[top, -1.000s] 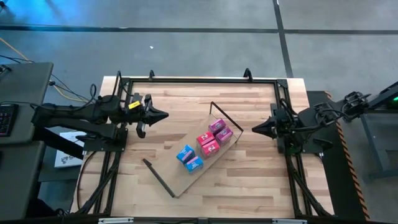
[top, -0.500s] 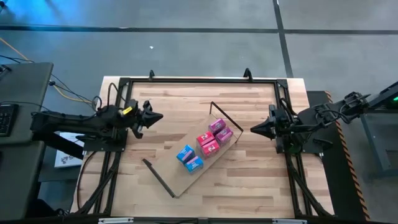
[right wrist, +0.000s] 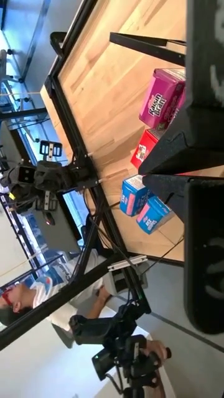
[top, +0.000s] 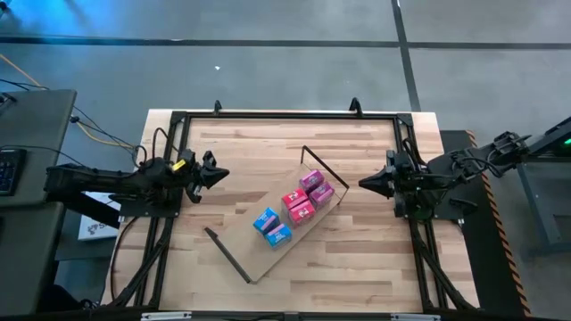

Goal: Stack cereal on shelf
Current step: Return to Home Position

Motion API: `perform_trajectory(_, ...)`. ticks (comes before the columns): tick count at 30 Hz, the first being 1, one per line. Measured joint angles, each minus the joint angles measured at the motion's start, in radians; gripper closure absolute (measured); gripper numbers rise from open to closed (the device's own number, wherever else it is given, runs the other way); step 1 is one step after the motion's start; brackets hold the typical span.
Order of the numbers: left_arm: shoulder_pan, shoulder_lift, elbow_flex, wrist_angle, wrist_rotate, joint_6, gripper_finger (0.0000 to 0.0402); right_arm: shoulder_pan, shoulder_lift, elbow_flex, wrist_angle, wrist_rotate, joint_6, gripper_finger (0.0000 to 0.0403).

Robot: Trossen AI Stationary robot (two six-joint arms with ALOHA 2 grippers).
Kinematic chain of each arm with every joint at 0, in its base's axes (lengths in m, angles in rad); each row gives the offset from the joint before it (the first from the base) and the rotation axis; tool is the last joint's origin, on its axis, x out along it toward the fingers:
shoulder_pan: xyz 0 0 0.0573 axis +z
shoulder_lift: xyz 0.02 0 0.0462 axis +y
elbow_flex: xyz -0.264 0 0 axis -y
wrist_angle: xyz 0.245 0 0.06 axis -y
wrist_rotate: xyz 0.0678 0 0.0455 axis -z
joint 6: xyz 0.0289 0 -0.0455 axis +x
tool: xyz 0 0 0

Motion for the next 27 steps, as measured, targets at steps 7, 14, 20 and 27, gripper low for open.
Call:
perform_trajectory(7,0.024,0.000,0.000,-0.109,0.094,0.020,0.0402,0.000,0.000,0.000,0.000,0.001,0.023,0.0403)
perform_trajectory(14,0.038,0.000,0.000,-0.100,0.131,0.035,0.0402,0.000,0.000,0.000,0.000,0.002,0.076,0.0403)
perform_trajectory(20,0.038,0.000,0.000,-0.107,0.131,0.018,0.0402,0.000,0.000,0.000,-0.001,0.003,0.015,0.0403)
perform_trajectory(27,0.038,0.000,0.000,-0.123,0.131,0.019,0.0402,0.000,-0.010,-0.001,-0.004,-0.058,-0.138,0.0403)
